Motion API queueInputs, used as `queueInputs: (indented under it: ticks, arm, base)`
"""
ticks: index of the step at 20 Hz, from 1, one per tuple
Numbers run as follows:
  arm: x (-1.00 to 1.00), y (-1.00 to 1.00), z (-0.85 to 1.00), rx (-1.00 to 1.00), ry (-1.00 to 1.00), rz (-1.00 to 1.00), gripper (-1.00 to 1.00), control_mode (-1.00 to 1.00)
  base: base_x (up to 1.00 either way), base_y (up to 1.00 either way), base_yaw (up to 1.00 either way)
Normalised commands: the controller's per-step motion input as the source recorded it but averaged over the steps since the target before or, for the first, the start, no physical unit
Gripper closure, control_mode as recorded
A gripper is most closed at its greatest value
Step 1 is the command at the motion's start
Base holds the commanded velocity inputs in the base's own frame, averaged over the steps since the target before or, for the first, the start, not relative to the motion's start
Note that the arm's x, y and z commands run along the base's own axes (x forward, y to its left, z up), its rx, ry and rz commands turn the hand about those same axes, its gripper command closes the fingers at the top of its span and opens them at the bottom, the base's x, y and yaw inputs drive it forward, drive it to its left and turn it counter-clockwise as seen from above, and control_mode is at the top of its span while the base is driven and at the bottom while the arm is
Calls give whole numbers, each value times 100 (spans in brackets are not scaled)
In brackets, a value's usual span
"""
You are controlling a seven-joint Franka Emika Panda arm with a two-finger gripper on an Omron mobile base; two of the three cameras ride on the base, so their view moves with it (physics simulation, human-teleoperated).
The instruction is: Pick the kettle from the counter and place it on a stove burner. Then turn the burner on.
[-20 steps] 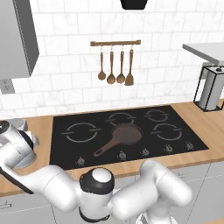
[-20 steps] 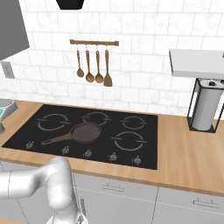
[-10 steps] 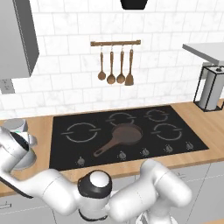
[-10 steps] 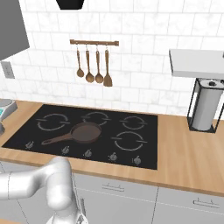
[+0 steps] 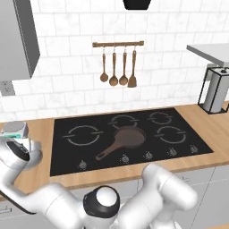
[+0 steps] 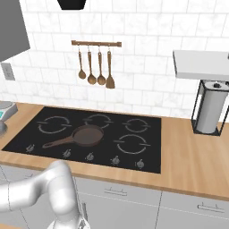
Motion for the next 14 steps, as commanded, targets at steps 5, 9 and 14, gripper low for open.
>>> queueInputs:
  ticks: [5, 9, 14]
  arm:
    - [-23, -33, 74, 0, -1, -14, 100, -100]
    - [-11, -65, 51, 0, 6, -21, 100, -100]
    - [0, -74, 23, 0, 6, -23, 100, -100]
  base:
    - [0, 0, 0]
    - [0, 0, 0]
    - [0, 0, 0]
